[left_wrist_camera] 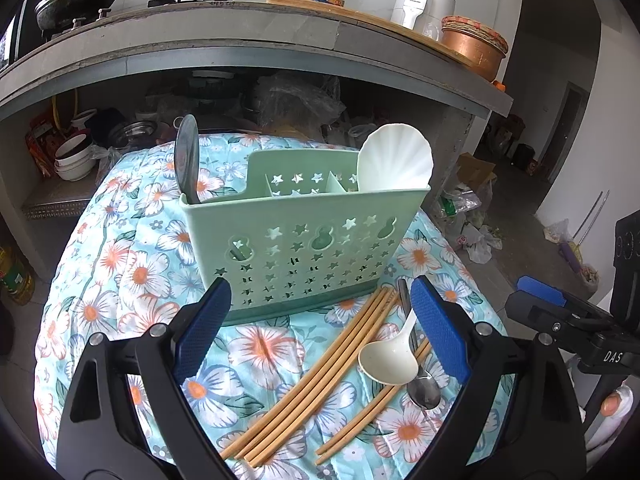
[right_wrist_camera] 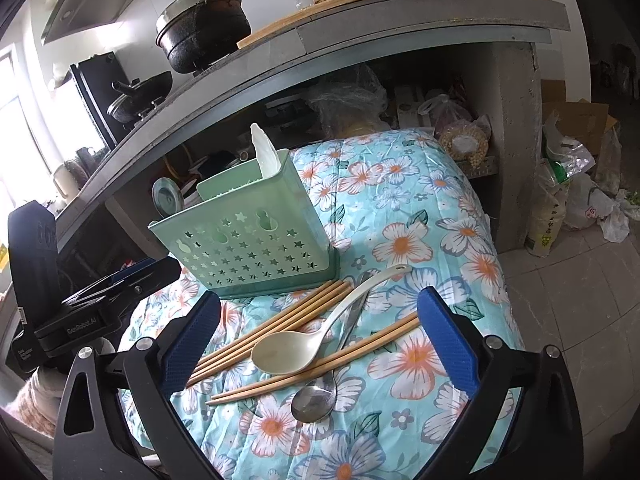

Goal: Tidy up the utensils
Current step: 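Move the left gripper to the white plastic spoon while the right approaches the small metal spoon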

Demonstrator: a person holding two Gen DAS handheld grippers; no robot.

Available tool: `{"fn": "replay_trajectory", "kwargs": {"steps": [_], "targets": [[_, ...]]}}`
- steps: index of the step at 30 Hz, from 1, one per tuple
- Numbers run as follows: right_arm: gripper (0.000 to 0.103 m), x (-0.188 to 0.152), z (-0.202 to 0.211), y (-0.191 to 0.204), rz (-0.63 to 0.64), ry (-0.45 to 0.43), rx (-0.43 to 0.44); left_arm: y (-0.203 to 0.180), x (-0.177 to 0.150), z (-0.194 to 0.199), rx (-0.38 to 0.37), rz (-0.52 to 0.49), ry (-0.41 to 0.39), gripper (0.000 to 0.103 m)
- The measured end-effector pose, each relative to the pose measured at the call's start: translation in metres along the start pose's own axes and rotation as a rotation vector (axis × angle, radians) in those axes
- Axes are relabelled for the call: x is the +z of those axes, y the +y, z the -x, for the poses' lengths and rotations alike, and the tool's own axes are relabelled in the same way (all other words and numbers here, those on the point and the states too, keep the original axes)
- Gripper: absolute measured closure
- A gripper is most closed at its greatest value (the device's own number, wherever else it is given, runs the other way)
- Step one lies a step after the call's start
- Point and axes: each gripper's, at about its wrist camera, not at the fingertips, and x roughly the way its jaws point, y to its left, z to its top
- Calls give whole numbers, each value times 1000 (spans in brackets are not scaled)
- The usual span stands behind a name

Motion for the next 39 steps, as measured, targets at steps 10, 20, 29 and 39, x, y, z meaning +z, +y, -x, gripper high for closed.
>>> {"fn": "replay_trajectory", "kwargs": {"steps": [10, 20, 29, 39], "targets": [[7, 1, 8, -23, -35, -25, -45, 1, -5, -6, -38, -18, 36, 16], [7, -7, 5, -47, -73, 11, -87, -9, -22, -14, -112, -92, 83, 16], [7, -28, -7, -32, -38, 94, -87, -7, -28, -20, -144, -103, 92, 16], [7, -42, -10, -14, 10, 146, -98, 2, -36, -22, -189, -85, 109, 16]]}}
